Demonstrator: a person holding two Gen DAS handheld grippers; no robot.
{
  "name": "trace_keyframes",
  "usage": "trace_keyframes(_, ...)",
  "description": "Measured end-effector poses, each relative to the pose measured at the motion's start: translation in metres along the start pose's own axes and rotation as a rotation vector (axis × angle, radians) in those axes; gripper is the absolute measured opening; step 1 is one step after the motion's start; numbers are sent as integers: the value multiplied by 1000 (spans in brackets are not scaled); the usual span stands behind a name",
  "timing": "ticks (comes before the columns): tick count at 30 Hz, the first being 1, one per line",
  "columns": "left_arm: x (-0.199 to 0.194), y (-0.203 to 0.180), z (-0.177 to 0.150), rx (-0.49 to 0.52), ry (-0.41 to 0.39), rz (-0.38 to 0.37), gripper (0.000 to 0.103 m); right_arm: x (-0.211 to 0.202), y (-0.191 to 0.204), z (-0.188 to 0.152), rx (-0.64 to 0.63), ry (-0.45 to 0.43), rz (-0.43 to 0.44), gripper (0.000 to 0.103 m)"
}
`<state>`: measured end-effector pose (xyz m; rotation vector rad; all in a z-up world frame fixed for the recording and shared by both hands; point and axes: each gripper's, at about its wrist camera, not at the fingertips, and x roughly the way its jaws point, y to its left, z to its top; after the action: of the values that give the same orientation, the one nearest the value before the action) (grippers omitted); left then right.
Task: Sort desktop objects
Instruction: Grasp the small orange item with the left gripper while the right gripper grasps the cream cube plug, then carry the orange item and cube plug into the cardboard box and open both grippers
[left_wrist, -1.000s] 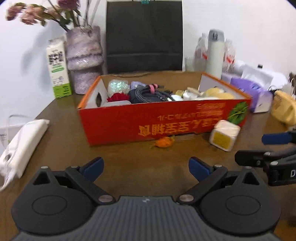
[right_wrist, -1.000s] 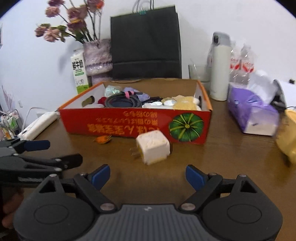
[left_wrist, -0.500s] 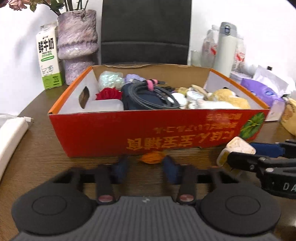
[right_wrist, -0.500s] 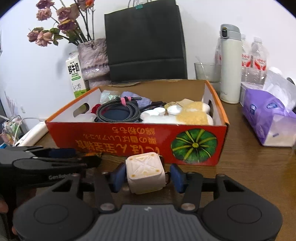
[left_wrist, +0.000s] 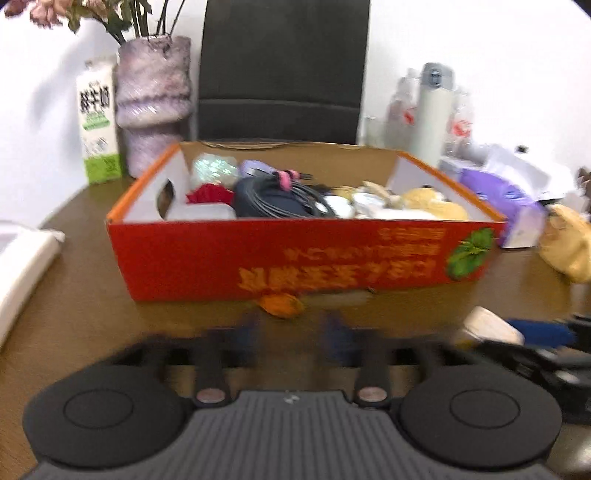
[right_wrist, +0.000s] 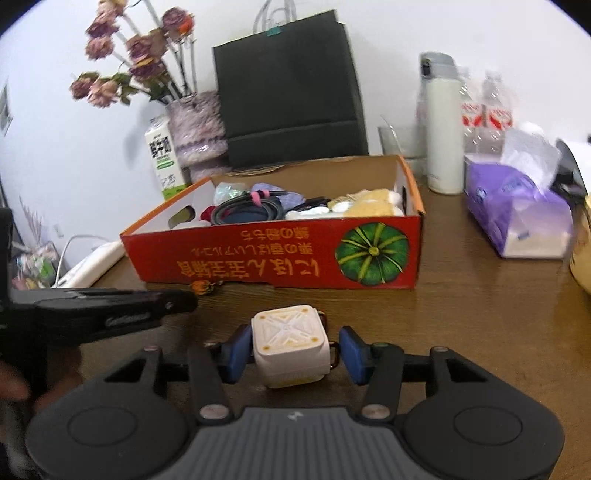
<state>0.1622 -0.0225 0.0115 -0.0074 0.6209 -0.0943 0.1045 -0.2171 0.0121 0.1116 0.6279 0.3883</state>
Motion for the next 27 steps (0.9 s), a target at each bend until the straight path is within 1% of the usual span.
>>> trace_keyframes(1, 5, -1, 1, -1, 0, 6, 71, -1, -2, -1, 16, 1, 8, 51)
trace_keyframes(2, 12, -2, 4, -4, 19, 14, 65, -1, -3, -2, 29, -1, 13, 51)
trace_keyframes(3, 18, -2, 6, -4, 42, 21, 62, -2, -3, -3, 32, -2, 14, 51)
trace_keyframes(4, 22, -3, 8, -5, 46, 36, 62, -2, -3, -5, 27, -4, 10, 51)
trace_keyframes(7, 29, -1, 14, -41, 38, 88, 53, -2, 2, -6, 7, -13, -11, 51)
trace_keyframes(8, 30, 0, 15, -67, 45, 107, 44, -3, 1, -6, 9, -14, -5, 51)
trace_keyframes(10, 29, 0, 15, -82, 43, 120, 43, -2, 1, -7, 17, -9, 2, 51)
trace_keyframes(11, 27, 0, 13, -81, 38, 120, 40, -3, 1, -7, 15, -8, 1, 51)
trace_keyframes(12, 22, -1, 12, -80, 21, 113, 25, -3, 2, -7, 9, -8, -2, 51)
trace_keyframes(13, 18, -2, 10, -80, 21, 106, 25, -3, 4, -7, 4, -9, -5, 51)
trace_keyframes(14, 15, -1, 8, -94, 28, 99, 18, -3, 5, -8, -3, -9, -6, 51)
trace_keyframes(15, 12, -1, 5, -110, 42, 82, 17, -3, 6, -8, -8, -9, -6, 51)
trace_keyframes(16, 8, -1, 1, -105, 39, 60, 17, -3, 6, -8, -11, -12, -7, 51)
trace_keyframes(18, -2, -5, -6, -84, 36, 57, 16, -4, 7, -9, -17, -12, -5, 51)
trace_keyframes(21, -25, -5, -18, -87, 19, 28, 16, -8, 10, -12, -19, -16, -6, 51)
trace_keyframes(23, -49, -3, -29, -94, 3, 8, 16, -13, 12, -16, -19, -25, -4, 51)
trace_keyframes(26, -95, -1, -51, -123, -60, -73, 16, -29, 20, -25, -29, -62, -4, 51)
trace_keyframes(27, -108, -2, -58, -125, -75, -89, 16, -36, 23, -28, -33, -79, -4, 51)
